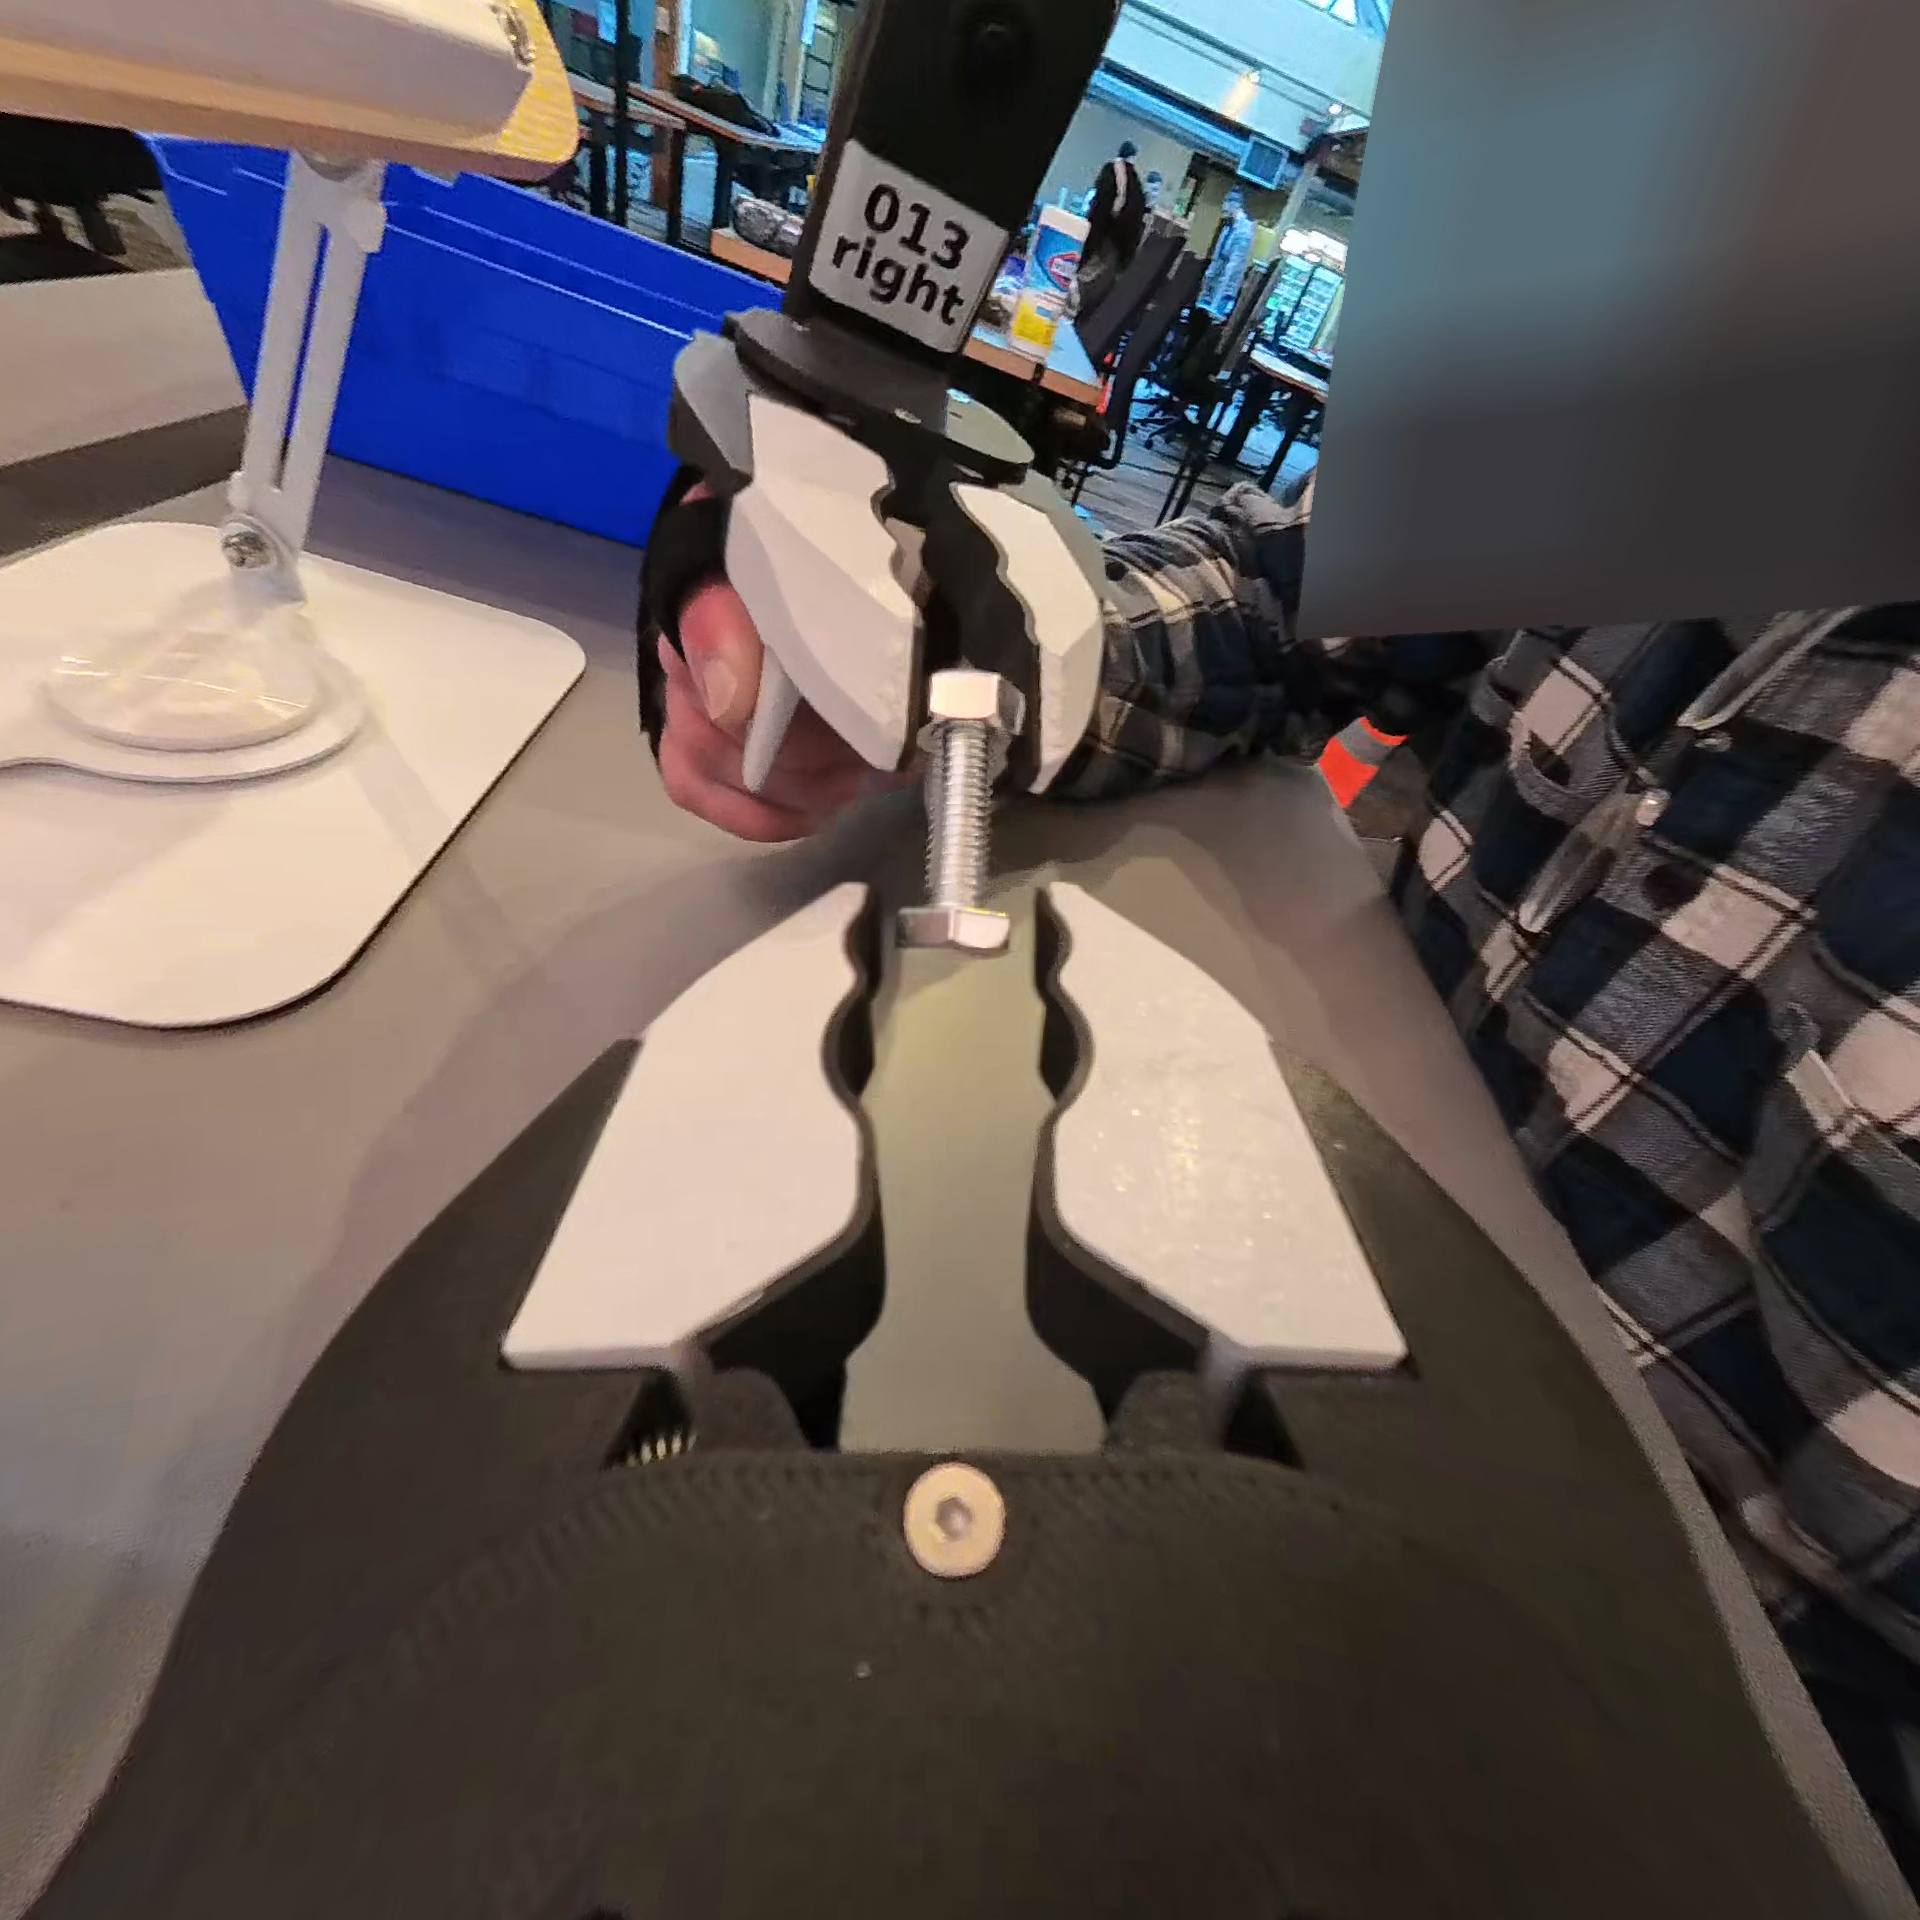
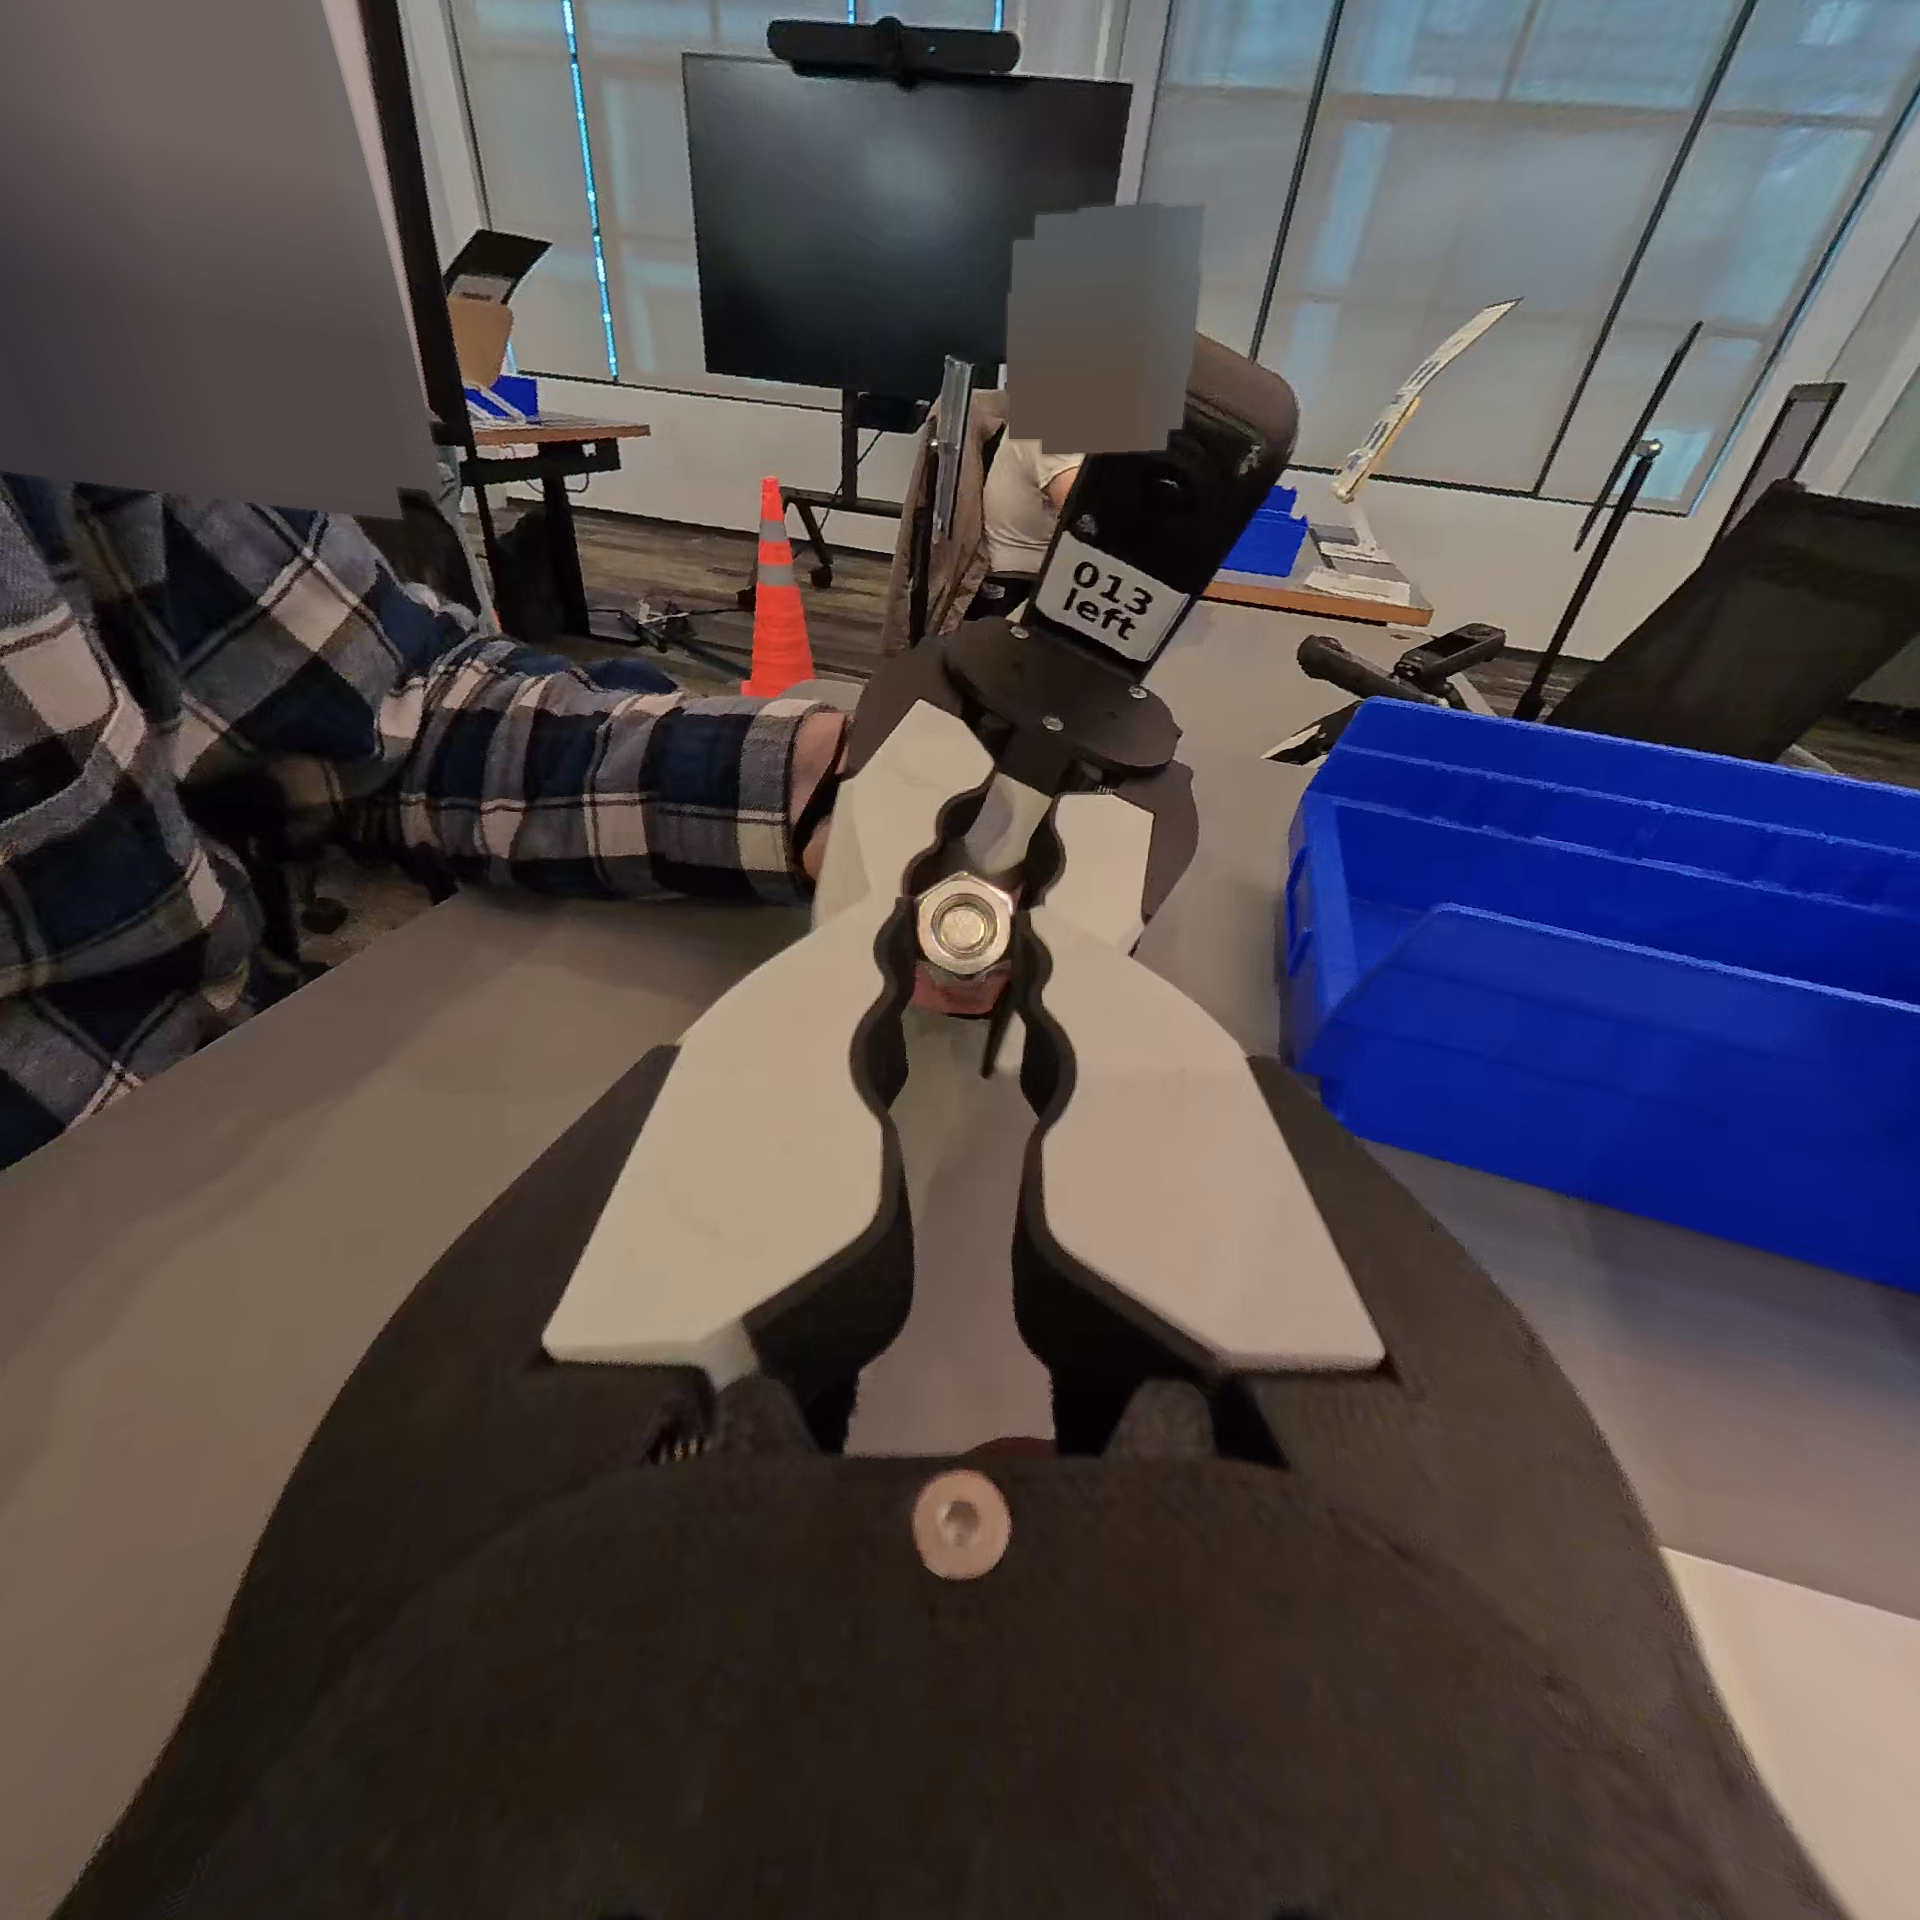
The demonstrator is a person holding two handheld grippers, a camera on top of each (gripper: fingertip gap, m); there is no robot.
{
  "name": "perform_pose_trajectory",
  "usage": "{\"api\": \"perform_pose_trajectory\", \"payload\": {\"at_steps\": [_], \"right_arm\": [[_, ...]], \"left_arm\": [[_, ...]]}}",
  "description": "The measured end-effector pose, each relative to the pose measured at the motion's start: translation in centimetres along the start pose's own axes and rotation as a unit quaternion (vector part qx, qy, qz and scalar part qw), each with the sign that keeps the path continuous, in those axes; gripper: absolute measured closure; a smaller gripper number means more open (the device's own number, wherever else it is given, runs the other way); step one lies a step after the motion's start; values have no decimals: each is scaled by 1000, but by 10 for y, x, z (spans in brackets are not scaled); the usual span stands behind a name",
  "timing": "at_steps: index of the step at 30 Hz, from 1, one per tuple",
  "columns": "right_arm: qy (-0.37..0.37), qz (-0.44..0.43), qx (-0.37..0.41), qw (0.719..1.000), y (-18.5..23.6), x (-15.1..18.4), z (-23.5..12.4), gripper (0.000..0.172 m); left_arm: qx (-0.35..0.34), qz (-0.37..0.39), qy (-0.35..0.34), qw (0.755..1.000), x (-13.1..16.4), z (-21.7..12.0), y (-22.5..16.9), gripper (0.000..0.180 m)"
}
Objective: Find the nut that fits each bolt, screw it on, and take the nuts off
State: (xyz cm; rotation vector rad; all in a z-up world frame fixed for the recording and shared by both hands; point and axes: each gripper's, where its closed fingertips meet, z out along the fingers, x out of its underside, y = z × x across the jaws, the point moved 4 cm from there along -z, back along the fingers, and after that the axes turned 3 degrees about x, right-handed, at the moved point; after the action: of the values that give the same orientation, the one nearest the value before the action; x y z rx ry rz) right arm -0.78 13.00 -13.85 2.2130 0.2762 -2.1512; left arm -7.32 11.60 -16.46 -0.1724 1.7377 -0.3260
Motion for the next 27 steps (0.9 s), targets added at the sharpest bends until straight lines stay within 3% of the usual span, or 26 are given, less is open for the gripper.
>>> {"api": "perform_pose_trajectory", "payload": {"at_steps": [4, 7, 10, 15, 17, 21, 24, 27], "right_arm": [[-18, 31, 25, 999, -10, -1, -4, 154], [-37, 74, 47, 995, -20, -1, -8, 154], [-71, 161, 65, 982, -34, 3, -13, 154], [-105, 271, 70, 954, -46, 13, -16, 154], [-113, 297, 66, 946, -47, 16, -14, 154], [-132, 334, 52, 932, -46, 18, -13, 154], [-134, 342, 52, 929, -47, 19, -13, 154], [-132, 340, 55, 929, -46, 19, -13, 154]], "left_arm": [[-45, 23, 3, 999, -2, 1, 6, 139], [-155, 89, 17, 984, -5, -2, 20, 134], [-292, 200, 28, 935, -15, -12, 29, 134], [-397, 304, 86, 862, -15, -9, 34, 135], [-413, 341, 91, 839, -18, -6, 32, 137], [-425, 371, 108, 818, -18, -4, 31, 148], [-427, 379, 107, 814, -19, -4, 29, 161], [-425, 373, 111, 817, -19, -4, 29, 162]]}}
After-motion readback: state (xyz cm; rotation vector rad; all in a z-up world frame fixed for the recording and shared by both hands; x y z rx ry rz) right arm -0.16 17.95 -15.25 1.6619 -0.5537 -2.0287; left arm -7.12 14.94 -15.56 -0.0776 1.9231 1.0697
